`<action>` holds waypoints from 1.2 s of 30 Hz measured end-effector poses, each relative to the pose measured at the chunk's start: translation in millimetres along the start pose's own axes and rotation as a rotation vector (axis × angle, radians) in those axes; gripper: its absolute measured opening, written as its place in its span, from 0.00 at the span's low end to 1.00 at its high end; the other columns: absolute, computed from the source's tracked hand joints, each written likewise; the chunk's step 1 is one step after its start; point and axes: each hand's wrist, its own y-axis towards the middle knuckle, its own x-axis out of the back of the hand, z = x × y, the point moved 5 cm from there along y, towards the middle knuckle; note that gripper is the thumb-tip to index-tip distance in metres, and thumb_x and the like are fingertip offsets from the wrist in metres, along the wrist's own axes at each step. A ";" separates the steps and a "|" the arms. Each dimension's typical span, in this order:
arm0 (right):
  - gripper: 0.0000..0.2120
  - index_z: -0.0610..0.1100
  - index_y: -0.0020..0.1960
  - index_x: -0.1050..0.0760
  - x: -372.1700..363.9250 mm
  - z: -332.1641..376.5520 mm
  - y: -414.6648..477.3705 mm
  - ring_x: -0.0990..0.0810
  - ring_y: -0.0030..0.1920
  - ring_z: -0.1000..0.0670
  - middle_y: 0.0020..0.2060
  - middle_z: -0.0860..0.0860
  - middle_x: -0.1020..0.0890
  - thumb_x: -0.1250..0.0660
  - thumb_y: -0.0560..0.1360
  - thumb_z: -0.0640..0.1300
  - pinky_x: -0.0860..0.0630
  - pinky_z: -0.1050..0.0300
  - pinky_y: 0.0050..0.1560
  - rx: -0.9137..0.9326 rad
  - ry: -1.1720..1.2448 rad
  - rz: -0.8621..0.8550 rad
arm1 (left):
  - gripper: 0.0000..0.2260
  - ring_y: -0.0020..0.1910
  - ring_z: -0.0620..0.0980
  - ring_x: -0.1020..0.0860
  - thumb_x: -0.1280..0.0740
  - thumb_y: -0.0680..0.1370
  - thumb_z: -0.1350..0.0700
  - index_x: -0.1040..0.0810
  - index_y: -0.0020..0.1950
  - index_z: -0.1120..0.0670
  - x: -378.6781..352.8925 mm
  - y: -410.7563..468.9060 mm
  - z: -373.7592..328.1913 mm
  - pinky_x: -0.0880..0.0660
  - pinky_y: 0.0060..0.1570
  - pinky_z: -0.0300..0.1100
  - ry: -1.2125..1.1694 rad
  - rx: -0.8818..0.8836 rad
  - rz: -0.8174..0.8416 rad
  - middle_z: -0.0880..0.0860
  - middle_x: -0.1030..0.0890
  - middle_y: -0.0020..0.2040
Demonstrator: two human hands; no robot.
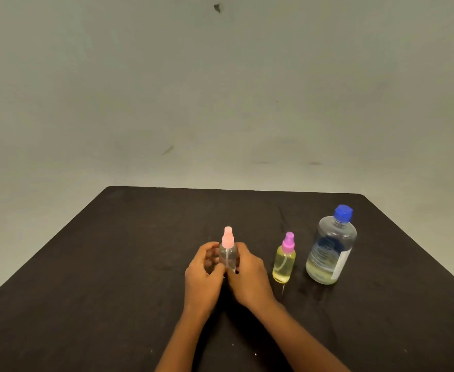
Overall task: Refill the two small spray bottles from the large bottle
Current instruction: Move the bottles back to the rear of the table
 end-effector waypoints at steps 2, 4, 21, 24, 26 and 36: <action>0.10 0.48 0.55 0.29 -0.9 0.6 2.5 0.20 0.48 0.49 0.47 0.52 0.19 0.35 0.75 0.48 0.24 0.52 0.50 0.008 -0.034 -0.045 | 0.18 0.48 0.38 0.20 0.35 0.73 0.69 0.22 0.53 0.49 -1.3 2.1 0.8 0.25 0.45 0.30 -0.011 -0.016 0.006 0.45 0.17 0.48; 0.09 0.48 0.55 0.29 -4.0 1.2 6.8 0.21 0.49 0.49 0.48 0.51 0.20 0.35 0.76 0.47 0.24 0.51 0.51 0.010 -0.044 -0.066 | 0.18 0.47 0.39 0.19 0.37 0.73 0.70 0.21 0.51 0.48 -3.2 6.2 0.8 0.24 0.45 0.32 -0.012 -0.034 0.019 0.44 0.17 0.46; 0.11 0.45 0.60 0.30 -39.8 -6.0 114.5 0.22 0.51 0.50 0.52 0.49 0.22 0.39 0.79 0.42 0.24 0.54 0.52 -0.088 0.188 -0.293 | 0.05 0.44 0.38 0.21 0.32 0.76 0.58 0.24 0.47 0.47 -14.2 112.4 26.2 0.26 0.40 0.28 0.041 -0.038 -0.047 0.45 0.19 0.44; 0.10 0.46 0.59 0.28 -47.1 -10.5 141.3 0.22 0.50 0.51 0.49 0.51 0.22 0.37 0.78 0.42 0.25 0.60 0.48 -0.113 0.243 -0.327 | 0.06 0.43 0.36 0.21 0.33 0.77 0.58 0.24 0.46 0.46 -17.5 136.7 32.1 0.26 0.39 0.27 0.049 -0.036 -0.019 0.45 0.19 0.44; 0.09 0.48 0.56 0.27 -51.2 -13.3 159.6 0.22 0.48 0.52 0.47 0.53 0.21 0.35 0.77 0.42 0.25 0.61 0.46 -0.109 0.279 -0.334 | 0.07 0.43 0.37 0.21 0.34 0.77 0.58 0.25 0.47 0.45 -20.3 155.5 37.3 0.27 0.39 0.27 0.058 -0.027 -0.006 0.45 0.19 0.45; 0.10 0.44 0.54 0.26 -54.1 -24.7 245.9 0.22 0.49 0.50 0.50 0.48 0.23 0.32 0.73 0.40 0.24 0.55 0.51 -0.027 0.225 -0.282 | 0.09 0.48 0.36 0.23 0.33 0.76 0.60 0.25 0.55 0.51 -35.9 235.2 57.9 0.28 0.40 0.23 0.065 0.002 0.016 0.45 0.20 0.49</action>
